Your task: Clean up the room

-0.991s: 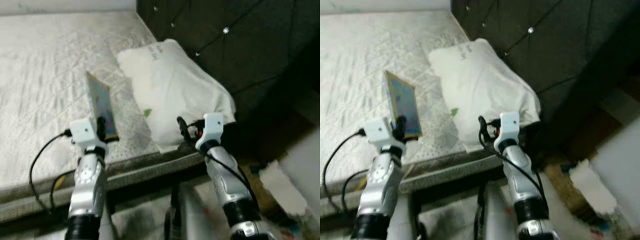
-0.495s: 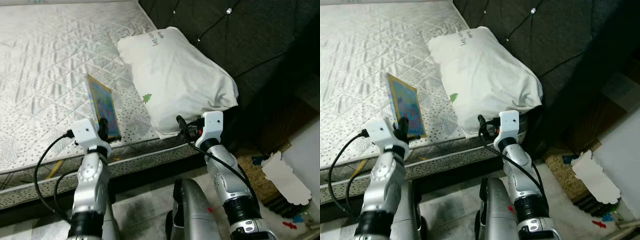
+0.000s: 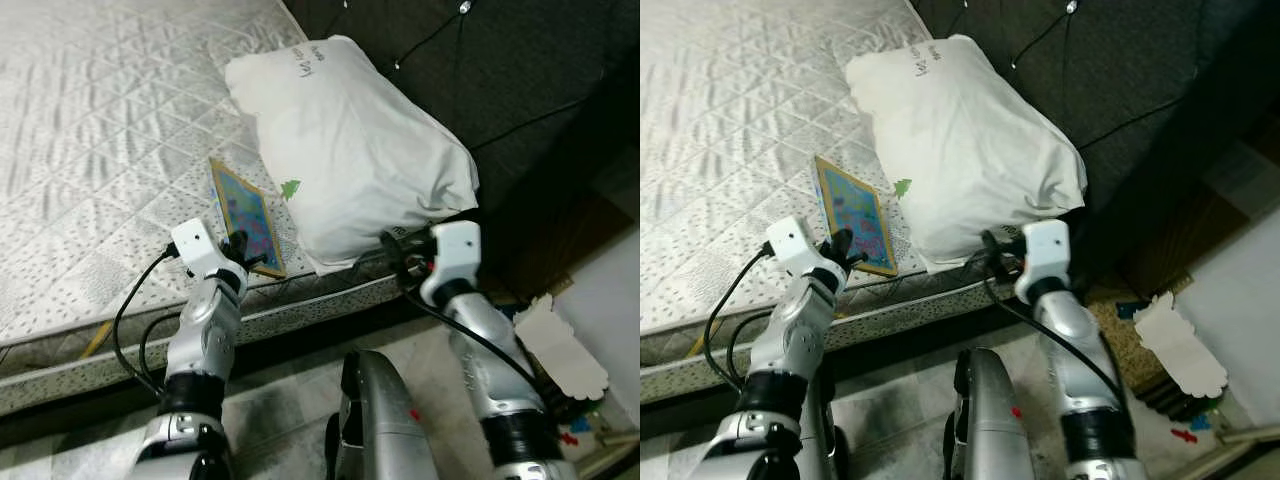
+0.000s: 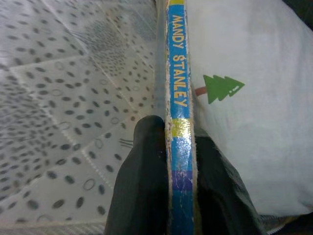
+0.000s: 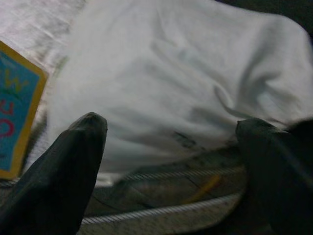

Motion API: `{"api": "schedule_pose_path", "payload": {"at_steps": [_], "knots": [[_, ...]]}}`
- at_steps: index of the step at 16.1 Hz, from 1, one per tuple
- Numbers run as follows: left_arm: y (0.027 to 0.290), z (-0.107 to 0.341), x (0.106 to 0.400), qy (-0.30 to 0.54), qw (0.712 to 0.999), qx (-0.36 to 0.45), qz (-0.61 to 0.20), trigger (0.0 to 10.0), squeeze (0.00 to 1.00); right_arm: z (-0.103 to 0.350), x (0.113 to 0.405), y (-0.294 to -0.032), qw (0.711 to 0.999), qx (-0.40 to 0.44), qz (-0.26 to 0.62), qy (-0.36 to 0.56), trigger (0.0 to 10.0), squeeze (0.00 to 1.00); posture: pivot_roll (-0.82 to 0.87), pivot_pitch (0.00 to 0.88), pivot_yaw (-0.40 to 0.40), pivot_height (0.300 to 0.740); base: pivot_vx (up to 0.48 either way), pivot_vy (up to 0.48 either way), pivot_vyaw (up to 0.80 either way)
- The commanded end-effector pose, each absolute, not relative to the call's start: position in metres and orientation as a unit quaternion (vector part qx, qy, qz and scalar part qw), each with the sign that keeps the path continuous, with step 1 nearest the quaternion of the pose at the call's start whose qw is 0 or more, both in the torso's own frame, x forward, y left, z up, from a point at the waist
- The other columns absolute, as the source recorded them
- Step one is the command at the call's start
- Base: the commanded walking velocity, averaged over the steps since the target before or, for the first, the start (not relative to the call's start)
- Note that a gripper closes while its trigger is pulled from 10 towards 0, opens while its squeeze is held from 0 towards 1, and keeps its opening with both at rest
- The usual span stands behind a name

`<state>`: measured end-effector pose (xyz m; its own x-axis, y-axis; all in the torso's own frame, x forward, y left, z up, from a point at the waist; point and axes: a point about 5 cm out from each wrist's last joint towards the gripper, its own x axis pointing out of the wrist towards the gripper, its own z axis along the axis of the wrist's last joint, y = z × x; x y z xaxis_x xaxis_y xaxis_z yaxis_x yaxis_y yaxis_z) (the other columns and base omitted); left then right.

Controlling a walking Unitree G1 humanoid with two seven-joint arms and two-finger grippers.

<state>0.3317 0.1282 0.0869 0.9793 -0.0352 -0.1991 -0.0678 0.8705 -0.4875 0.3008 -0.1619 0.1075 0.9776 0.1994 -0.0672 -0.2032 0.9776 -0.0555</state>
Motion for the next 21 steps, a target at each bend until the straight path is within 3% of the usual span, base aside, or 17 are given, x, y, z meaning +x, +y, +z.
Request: {"api": "schedule_pose_path", "payload": {"at_steps": [1,5,9,15,16,17,21], "knots": [[0.117,0.082,0.334,0.132,0.955,-0.267,-0.014,10.0,0.00,0.113,0.294,-0.176,0.994,-0.045,0.097,0.033,10.0,0.00,-0.22,0.167,-0.153,0.558,0.000,0.000,0.00],[0.116,0.091,0.346,0.120,0.947,-0.296,-0.040,10.0,0.00,0.116,0.286,-0.192,0.992,-0.071,0.095,0.044,10.0,0.00,-0.24,0.169,-0.163,0.558,0.000,0.000,0.00],[0.122,0.084,0.356,0.152,0.913,-0.377,-0.039,10.0,0.00,0.120,0.284,-0.192,0.991,-0.075,0.098,0.052,10.0,0.00,-0.26,0.169,-0.170,0.558,0.000,0.000,0.00],[0.130,0.077,0.359,0.181,0.912,-0.368,-0.008,10.0,0.00,0.119,0.286,-0.192,0.990,-0.077,0.103,0.057,10.0,0.00,-0.26,0.153,-0.167,0.558,0.000,0.000,0.00],[0.134,0.074,0.359,0.190,0.909,-0.370,-0.006,10.0,0.89,0.120,0.286,-0.192,0.990,-0.077,0.102,0.058,10.0,0.00,-0.26,0.153,-0.166,0.558,0.000,0.000,0.00],[0.138,0.071,0.358,0.198,0.907,-0.372,-0.005,10.0,1.00,0.120,0.286,-0.192,0.990,-0.077,0.102,0.059,10.0,0.00,-0.26,0.151,-0.167,0.558,0.000,0.000,0.00],[0.151,0.064,0.356,0.222,0.911,-0.347,0.006,10.0,1.00,0.121,0.288,-0.189,0.990,-0.077,0.106,0.057,10.0,0.00,-0.26,0.147,-0.170,0.558,0.000,0.000,0.00]]}}
